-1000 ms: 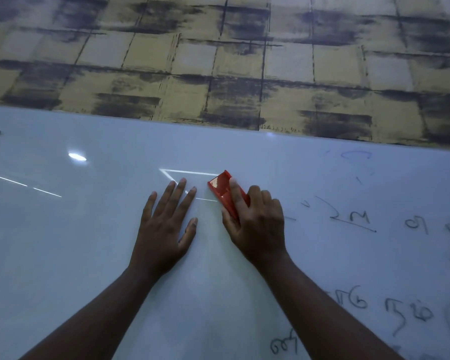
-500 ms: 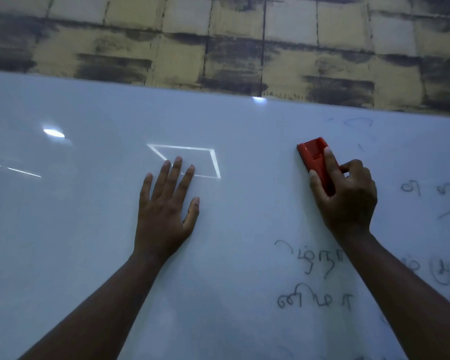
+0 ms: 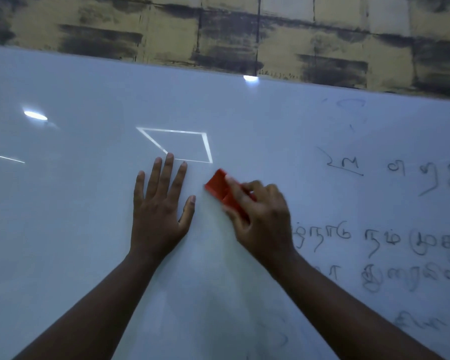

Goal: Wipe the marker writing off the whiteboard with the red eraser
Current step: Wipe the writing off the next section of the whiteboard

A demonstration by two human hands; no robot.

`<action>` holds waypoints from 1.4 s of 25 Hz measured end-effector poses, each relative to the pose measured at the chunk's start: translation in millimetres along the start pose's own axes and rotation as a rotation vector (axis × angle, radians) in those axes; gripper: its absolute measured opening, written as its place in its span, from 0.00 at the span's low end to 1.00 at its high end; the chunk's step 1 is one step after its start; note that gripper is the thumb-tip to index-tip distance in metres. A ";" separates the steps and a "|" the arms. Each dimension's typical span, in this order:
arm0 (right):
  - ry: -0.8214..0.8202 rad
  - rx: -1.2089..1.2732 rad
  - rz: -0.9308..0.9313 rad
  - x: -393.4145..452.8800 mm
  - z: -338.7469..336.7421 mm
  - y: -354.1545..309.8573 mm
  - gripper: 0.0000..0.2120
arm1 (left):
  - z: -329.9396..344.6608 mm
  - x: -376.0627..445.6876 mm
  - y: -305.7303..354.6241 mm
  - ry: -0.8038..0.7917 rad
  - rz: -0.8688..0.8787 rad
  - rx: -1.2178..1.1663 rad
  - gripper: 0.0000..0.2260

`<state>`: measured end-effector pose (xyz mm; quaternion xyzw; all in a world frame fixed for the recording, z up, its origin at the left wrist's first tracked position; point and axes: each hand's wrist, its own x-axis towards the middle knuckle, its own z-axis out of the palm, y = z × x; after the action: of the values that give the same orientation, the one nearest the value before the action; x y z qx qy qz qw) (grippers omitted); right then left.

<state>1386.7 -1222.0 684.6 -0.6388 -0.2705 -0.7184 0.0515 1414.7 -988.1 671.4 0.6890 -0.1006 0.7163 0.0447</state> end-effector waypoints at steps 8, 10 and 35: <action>-0.152 -0.062 0.048 -7.4 -39.9 28.2 0.29 | -6.0 -31.9 -2.7 -0.022 0.027 0.001 0.32; -0.176 -0.030 0.226 -2.9 -59.1 51.2 0.29 | -6.3 -36.0 -1.0 -0.018 0.022 0.009 0.32; -0.260 -0.101 0.093 -129.7 -56.5 -12.3 0.29 | -13.9 -117.1 19.4 -0.079 -0.038 -0.018 0.32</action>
<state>1354.4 -1272.5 555.9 -0.7402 -0.2084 -0.6390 0.0171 1402.6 -995.5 552.8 0.7183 -0.0954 0.6865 0.0605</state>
